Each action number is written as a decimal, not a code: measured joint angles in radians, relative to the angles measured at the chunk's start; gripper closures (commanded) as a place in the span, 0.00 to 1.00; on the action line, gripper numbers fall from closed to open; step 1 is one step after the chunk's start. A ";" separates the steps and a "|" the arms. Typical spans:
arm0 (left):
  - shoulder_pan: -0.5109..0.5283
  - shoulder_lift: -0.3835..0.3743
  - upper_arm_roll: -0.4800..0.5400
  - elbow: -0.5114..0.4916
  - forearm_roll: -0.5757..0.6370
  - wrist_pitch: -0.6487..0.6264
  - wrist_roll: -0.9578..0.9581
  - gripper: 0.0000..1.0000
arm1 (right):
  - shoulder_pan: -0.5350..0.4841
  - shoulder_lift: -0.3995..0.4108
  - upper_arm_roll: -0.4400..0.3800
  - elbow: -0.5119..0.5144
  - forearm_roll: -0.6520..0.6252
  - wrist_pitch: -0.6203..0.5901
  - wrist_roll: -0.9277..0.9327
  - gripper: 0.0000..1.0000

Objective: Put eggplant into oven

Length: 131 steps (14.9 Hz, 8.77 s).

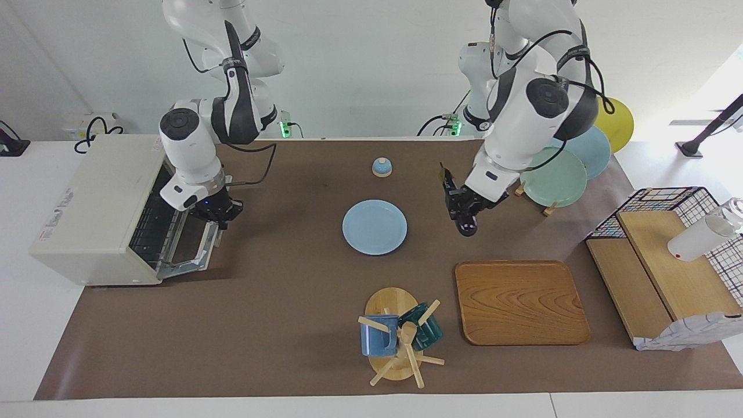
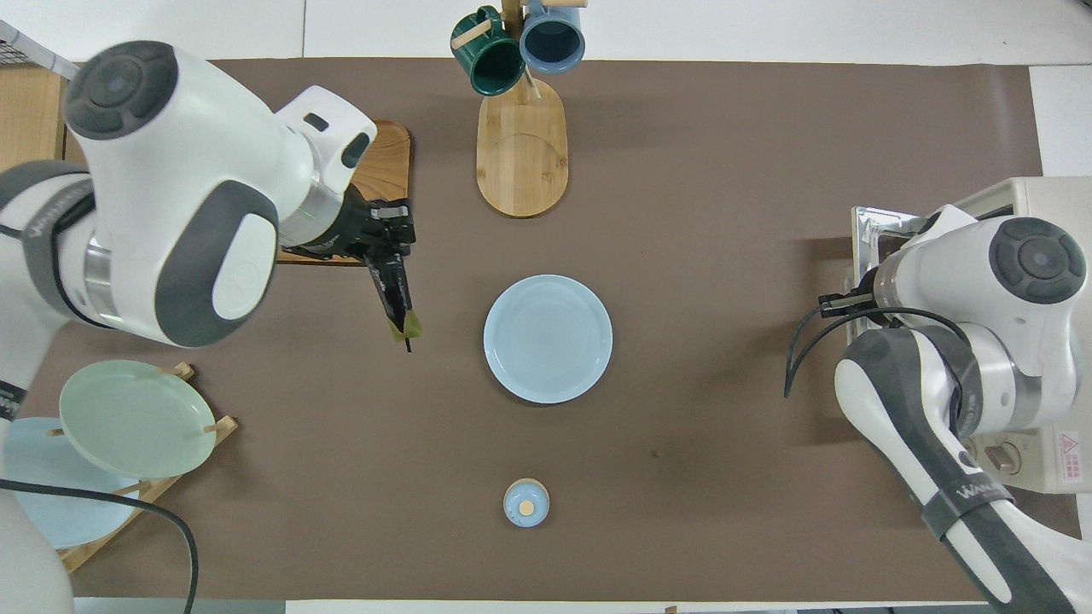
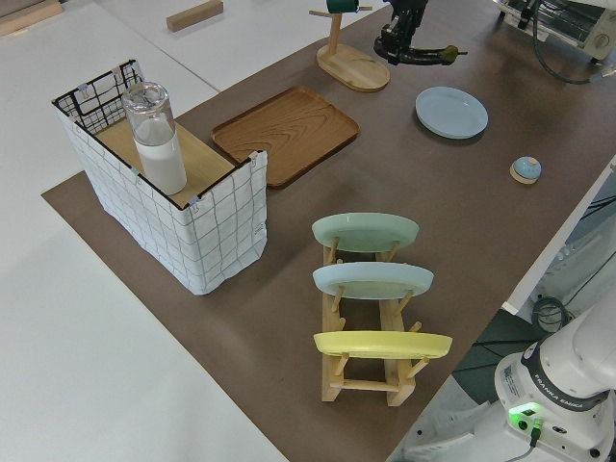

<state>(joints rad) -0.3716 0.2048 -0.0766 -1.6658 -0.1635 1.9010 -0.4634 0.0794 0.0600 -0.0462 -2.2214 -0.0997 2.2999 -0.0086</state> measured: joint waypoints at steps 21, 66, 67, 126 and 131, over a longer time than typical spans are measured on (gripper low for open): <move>-0.288 0.131 0.002 -0.298 -0.009 0.559 -0.105 0.01 | 0.100 0.070 0.015 0.094 0.131 0.013 0.005 0.09; 0.260 -0.219 0.000 -0.029 0.113 -0.253 0.321 0.00 | 0.751 0.510 0.019 0.659 -0.120 -0.257 0.757 1.00; 0.260 -0.219 -0.001 -0.029 0.113 -0.254 0.321 0.00 | 0.746 0.509 0.015 0.685 -0.135 -0.314 0.741 1.00; 0.301 -0.220 -0.032 -0.019 0.141 -0.275 0.322 0.00 | 0.038 0.115 0.018 0.029 -0.137 -0.035 0.067 1.00; 0.301 -0.220 -0.032 -0.019 0.141 -0.275 0.322 0.00 | 0.061 0.114 0.026 0.077 -0.207 -0.132 0.058 1.00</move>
<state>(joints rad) -0.0705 -0.0151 -0.1083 -1.6848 -0.0224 1.6259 -0.1416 0.1407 0.1744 -0.0200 -2.1439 -0.3067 2.1677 0.0491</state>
